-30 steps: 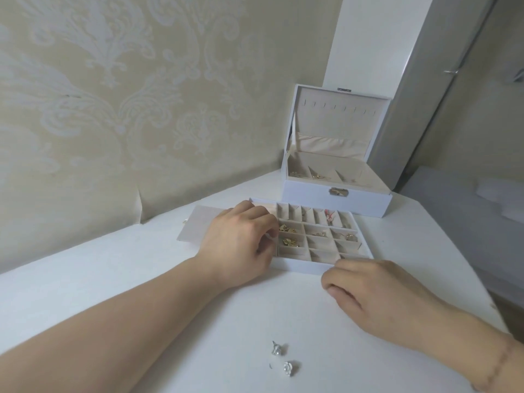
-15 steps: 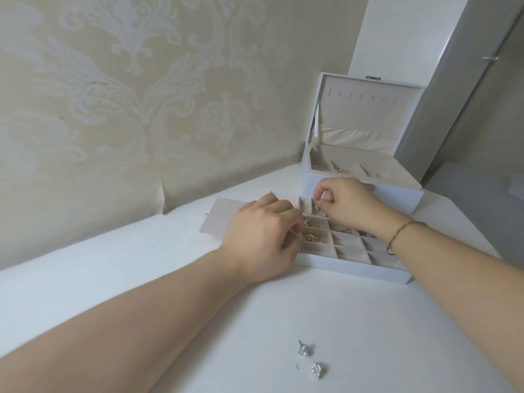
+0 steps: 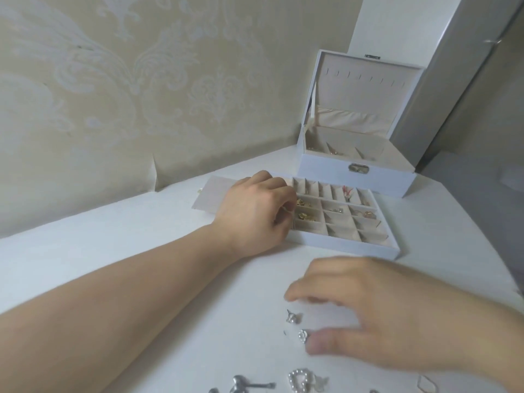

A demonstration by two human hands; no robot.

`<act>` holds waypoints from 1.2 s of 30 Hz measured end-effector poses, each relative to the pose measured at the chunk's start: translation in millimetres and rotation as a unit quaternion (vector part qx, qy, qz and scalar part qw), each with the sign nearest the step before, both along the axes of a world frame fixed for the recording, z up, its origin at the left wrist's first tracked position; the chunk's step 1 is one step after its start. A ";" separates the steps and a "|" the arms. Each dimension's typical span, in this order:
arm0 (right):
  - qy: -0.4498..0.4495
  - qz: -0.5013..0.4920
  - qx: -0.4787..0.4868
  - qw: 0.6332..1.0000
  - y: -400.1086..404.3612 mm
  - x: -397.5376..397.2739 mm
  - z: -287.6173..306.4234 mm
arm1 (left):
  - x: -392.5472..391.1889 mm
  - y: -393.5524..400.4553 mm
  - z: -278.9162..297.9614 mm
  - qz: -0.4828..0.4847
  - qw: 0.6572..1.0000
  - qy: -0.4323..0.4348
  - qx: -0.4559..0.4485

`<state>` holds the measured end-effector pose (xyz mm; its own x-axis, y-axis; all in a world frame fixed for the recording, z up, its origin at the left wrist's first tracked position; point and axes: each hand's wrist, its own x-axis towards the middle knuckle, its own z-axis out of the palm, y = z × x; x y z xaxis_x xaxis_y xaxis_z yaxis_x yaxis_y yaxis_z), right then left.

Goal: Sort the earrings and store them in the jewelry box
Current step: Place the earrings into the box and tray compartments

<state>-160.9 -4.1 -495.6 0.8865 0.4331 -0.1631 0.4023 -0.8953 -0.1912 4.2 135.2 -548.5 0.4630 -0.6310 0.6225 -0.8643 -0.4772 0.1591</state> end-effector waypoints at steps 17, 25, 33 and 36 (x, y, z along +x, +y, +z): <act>-0.223 -0.098 0.127 0.961 -35.1 62.9 3.5 | 1.0 -0.8 -0.8 0.009 1.000 0.002 0.005; -0.211 -0.179 0.049 0.960 -53.3 174.3 -10.5 | 1.6 0.6 -1.5 -0.002 1.000 -0.006 0.007; -0.197 -0.199 0.084 0.956 -60.3 173.5 -10.5 | 3.4 -0.9 -3.7 -0.003 1.000 -0.018 0.005; -0.216 -0.222 0.124 0.943 -64.1 150.6 5.5 | 2.5 -0.2 -2.9 -0.002 1.000 -0.016 0.010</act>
<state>-10.3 -68.1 -490.1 0.9496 -0.0188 0.3128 0.0873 -0.9428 -0.3216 6.7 135.0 -551.4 0.4399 -0.6452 0.6246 -0.8711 -0.4758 0.1221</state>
